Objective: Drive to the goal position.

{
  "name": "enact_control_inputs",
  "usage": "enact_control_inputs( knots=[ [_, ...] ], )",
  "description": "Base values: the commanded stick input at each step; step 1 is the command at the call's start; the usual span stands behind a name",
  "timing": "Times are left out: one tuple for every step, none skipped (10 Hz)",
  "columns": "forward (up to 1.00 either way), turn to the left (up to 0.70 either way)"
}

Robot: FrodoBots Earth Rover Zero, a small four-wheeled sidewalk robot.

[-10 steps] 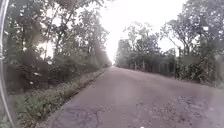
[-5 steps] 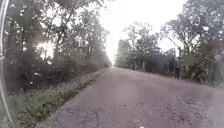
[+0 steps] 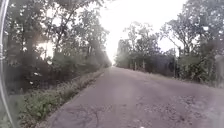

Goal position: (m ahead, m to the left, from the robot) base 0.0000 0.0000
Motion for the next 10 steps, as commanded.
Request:
enact_control_inputs(
  knots=[
    [0.1, 0.01],
    [0.1, 0.01],
    [0.1, 0.01],
    [0.1, 0.01],
    [0.1, 0.01],
    [0.1, 0.01],
    [0.1, 0.01],
    [0.1, 0.01],
    [0.1, 0.01],
    [0.1, 0.01]
  ],
)
